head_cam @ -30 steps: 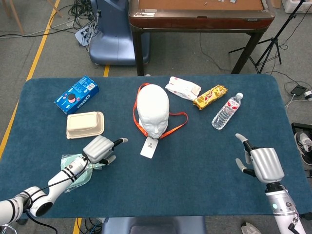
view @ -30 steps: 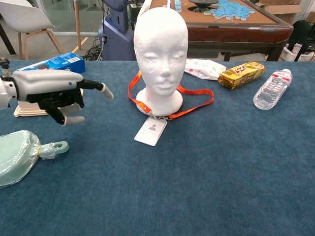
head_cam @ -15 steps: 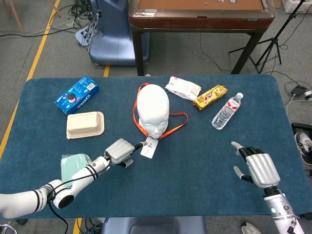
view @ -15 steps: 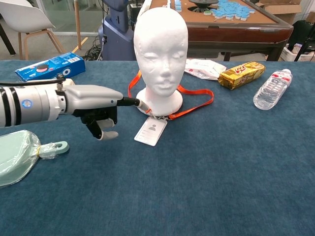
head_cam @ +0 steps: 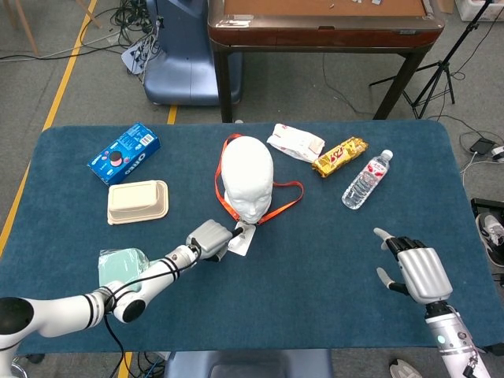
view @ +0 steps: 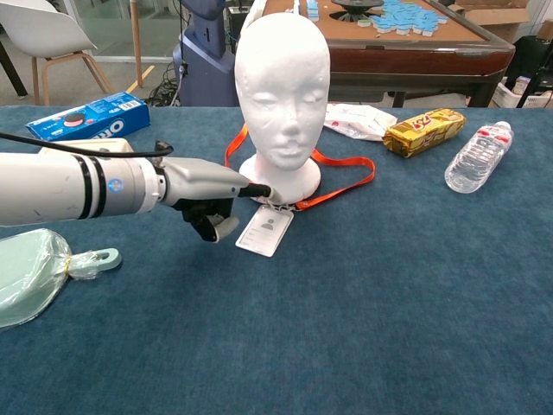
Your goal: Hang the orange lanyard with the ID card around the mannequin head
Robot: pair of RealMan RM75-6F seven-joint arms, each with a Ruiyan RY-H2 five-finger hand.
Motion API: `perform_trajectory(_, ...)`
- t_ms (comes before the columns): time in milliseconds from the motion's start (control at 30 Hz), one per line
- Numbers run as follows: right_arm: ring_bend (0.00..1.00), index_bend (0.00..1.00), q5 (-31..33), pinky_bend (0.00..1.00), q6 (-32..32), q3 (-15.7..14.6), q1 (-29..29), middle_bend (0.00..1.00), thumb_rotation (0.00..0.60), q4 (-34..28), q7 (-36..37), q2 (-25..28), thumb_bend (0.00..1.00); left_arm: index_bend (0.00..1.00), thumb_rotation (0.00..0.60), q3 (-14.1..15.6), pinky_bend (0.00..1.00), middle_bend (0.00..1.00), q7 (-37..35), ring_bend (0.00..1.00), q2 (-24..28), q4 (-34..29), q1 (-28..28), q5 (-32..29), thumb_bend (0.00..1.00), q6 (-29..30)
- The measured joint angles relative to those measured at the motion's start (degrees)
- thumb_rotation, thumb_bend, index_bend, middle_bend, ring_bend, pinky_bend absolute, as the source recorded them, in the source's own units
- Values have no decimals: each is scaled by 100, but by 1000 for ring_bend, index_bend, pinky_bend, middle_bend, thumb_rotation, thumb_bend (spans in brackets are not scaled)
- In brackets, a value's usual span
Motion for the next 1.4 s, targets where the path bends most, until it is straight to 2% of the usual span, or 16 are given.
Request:
perform_trajectory(333,316,178,19,390,-43,42,-20,381,600,36,110,-11,346,11,600,51,942,941,499,911,-331,335,-360,-759,671,-103)
perform_trajectory(700,316,178,-23,390,-99,52,-41,381,600,71,248,-5,347,34,600,434,943,941,1190,911,-317,243,-601,-1440,671,-14)
perform_trajectory(1000,316,178,-72,390,-110,40,-68,381,600,56,301,2,346,58,600,745,944,940,1531,911,56,-447,-771,-1816,671,36)
perform_trajectory(1400,316,178,-160,390,-95,34,-98,381,600,30,375,10,346,83,600,1346,943,915,1956,889,1004,-2011,-1289,-2588,662,86)
